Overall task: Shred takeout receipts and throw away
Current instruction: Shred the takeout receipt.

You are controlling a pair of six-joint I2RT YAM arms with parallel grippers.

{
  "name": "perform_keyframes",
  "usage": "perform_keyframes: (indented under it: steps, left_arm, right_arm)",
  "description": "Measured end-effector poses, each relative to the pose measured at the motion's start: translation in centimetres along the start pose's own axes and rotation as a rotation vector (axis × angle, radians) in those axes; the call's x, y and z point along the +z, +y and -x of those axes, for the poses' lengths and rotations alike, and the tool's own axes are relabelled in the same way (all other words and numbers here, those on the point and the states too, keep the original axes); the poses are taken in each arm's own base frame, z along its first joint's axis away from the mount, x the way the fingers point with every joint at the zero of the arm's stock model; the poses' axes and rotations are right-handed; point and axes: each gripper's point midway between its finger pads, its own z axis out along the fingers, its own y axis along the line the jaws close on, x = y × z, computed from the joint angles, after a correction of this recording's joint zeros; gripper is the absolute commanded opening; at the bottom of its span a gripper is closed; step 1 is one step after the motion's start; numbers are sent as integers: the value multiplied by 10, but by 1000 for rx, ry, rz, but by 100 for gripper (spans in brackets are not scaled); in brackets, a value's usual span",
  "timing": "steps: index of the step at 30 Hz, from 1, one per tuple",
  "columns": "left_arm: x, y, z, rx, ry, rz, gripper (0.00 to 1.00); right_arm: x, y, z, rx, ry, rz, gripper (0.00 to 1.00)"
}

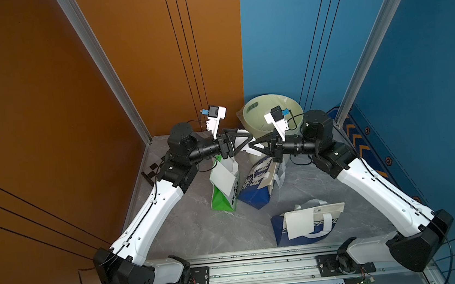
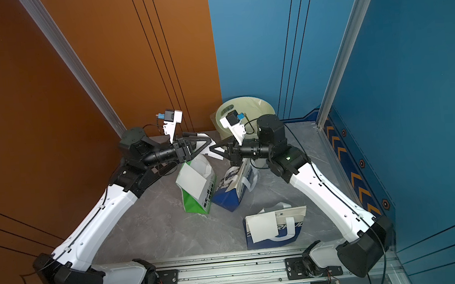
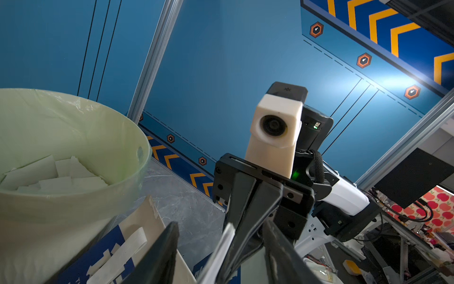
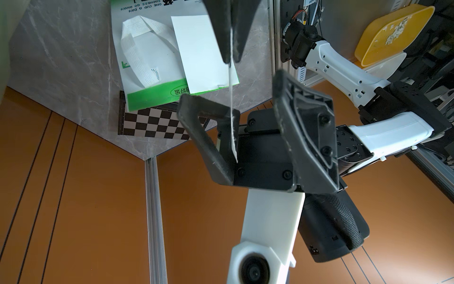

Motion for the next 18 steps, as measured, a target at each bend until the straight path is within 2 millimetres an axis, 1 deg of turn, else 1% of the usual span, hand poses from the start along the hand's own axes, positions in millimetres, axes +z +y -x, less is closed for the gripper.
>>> perform_keyframes:
  steps: [2, 5, 9, 11, 15, 18]
  left_arm:
    - [1, 1, -1, 0, 5, -1, 35]
    - [2, 0, -2, 2, 8, -2, 18]
    - [2, 0, -1, 4, 5, 0, 2]
    - [2, 0, -1, 5, 3, 3, 0]
    - [2, 6, -1, 0, 1, 36, 0]
    - [4, 11, -1, 7, 5, 99, 0]
  right_arm:
    - [1, -1, -3, 8, 8, -2, 0]
    - [1, -2, -4, 8, 15, -4, 0]
    - [1, -2, -5, 1, 16, -8, 0]
    - [1, -3, -5, -6, 15, -14, 0]
    - [3, -8, -6, -28, 21, -59, 0]
    - [4, -12, -6, -85, 22, -125, 0]
